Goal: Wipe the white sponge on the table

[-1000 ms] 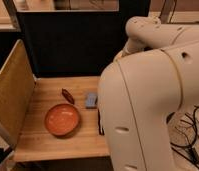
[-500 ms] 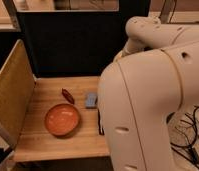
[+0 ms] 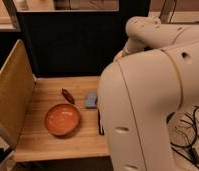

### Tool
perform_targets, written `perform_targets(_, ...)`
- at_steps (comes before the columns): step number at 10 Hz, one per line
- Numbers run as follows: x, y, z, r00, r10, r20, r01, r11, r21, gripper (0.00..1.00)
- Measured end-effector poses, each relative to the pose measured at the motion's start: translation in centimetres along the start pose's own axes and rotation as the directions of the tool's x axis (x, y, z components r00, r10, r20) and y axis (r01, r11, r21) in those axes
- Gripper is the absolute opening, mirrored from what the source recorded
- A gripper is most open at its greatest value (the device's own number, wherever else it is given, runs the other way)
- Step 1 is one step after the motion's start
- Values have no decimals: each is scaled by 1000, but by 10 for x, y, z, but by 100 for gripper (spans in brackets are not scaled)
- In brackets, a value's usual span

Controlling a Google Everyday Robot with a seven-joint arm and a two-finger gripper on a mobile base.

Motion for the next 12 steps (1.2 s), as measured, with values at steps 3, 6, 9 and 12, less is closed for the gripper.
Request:
perform_targets(3, -3, 20, 4, 997, 78, 0, -78, 996, -49, 80)
perform_targets(6, 10, 66, 22, 999, 49, -15, -50, 996, -67, 80)
perform_targets(9, 38, 109, 51, 997, -40, -61, 37, 998, -52, 80)
perform_targets(12, 69, 152, 87, 984, -126, -126, 122, 992, -34, 80)
